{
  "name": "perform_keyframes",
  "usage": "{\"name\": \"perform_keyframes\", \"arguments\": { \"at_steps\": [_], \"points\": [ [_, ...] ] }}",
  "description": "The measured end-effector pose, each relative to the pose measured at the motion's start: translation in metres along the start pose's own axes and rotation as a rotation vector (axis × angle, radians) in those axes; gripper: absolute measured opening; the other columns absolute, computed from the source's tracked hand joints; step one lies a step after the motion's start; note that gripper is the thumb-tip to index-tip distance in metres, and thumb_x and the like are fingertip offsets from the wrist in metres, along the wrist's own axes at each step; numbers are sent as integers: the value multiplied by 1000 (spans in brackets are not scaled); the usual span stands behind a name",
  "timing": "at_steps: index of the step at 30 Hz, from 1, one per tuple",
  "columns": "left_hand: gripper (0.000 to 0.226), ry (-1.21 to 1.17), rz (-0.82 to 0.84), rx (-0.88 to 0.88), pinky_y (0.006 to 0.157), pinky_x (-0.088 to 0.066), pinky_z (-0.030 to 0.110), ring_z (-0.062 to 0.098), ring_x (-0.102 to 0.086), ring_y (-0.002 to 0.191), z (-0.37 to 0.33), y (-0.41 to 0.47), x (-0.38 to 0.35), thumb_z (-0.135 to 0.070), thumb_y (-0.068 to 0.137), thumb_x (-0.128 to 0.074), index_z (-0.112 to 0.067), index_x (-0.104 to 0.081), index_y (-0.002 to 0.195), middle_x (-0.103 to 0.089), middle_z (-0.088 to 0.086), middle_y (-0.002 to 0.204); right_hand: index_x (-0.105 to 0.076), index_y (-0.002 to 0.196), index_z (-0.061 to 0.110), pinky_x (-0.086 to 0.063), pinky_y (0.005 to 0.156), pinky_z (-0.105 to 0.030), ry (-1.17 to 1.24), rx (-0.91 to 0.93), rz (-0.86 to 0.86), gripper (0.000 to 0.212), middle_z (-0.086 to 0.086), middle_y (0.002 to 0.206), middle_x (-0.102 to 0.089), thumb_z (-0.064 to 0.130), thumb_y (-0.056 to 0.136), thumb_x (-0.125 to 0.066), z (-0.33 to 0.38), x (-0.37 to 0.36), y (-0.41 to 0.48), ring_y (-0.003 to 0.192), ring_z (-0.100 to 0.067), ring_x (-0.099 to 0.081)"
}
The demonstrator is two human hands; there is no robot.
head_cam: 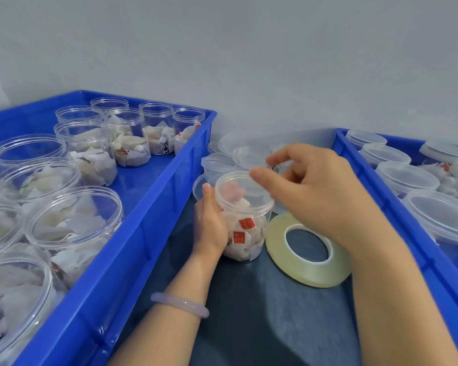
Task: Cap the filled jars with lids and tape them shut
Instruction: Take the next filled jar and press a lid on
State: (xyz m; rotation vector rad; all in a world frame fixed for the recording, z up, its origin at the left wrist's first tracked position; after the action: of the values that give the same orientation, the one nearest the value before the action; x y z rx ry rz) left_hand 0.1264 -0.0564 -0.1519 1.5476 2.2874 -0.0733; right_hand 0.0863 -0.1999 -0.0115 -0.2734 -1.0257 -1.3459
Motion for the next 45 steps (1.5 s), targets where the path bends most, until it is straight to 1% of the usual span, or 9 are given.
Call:
{"name": "perform_keyframes", "arguments": {
  "at_steps": [4,13,18,22,26,32,35,38,45],
  "points": [
    [62,3,25,-37,89,-49,37,16,-69,94,-4,-2,-1,-47,100,-21,-27,-76,80,-75,1,89,-32,146,29,-22,106,-22,-100,36,328,81,5,154,-27,47,76,-70,-6,-47,2,143,-8,-18],
    [63,105,-44,-69,70,-51,18,5,-68,75,-7,-7,-2,-44,103,-19,-18,-70,76,-73,-5,72,-51,130,28,-27,87,-19,-60,-25,-9,84,11,114,-42,64,55,-67,-21,-65,11,116,-11,-33],
    [89,30,492,-35,106,-42,33,17,-51,127,-15,-8,-8,-82,75,-26,-17,-53,130,-61,2,131,-44,139,29,-30,92,-13,207,-45,106,93,17,130,-40,55,57,-81,-32,-68,14,122,2,-37],
    [99,98,755,-22,107,-39,29,11,-43,133,-23,-18,-7,-64,57,-78,-24,-38,138,-50,-4,141,-45,137,33,-38,101,-22,296,-59,171,94,18,137,-46,53,54,-83,-36,-63,14,123,3,-43],
    [90,424,448,-52,90,-49,16,3,-57,115,-11,-14,-5,-21,51,-90,-26,-47,130,-62,-11,122,-46,136,29,-43,96,-22,300,-84,82,90,15,134,-48,48,57,-85,-36,-68,13,117,3,-44],
    [44,531,347,-247,57,-43,2,-9,-64,79,-21,-23,-14,-18,57,-76,-44,-61,89,-68,-25,83,-44,133,29,-34,82,-14,214,-104,-140,89,16,128,-47,55,56,-81,-33,-76,2,105,7,-39],
    [67,471,290,-183,69,-48,7,-5,-63,97,-18,-24,-9,-26,55,-83,-42,-54,113,-67,-20,103,-32,143,24,-27,89,-3,254,-101,-134,105,14,133,-38,63,57,-78,-41,-79,-10,118,6,-31],
    [84,514,120,-110,82,-41,10,4,-51,113,-11,-22,8,-33,51,-88,-34,-42,122,-50,-10,124,-19,150,15,-26,108,-24,117,-322,46,129,-2,148,-35,88,47,-49,-78,-78,-32,138,-15,-28],
    [126,494,60,0,106,-30,24,6,-36,134,-3,-22,13,-35,52,-89,-25,-12,151,-37,-9,148,-32,143,20,-33,105,-36,-293,-320,185,87,3,130,-49,65,75,-62,-115,-80,-59,125,-19,-42]
  ]
}}
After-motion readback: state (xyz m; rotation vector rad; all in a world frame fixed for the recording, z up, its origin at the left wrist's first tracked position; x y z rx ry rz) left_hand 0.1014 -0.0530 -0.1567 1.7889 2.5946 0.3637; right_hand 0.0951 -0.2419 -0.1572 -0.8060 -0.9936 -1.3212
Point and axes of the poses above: each hand's wrist, its own y-axis towards the middle knuckle, its own x-axis out of the back of the hand, z = x × y, the point moved 6 cm from there along y, towards the middle knuckle
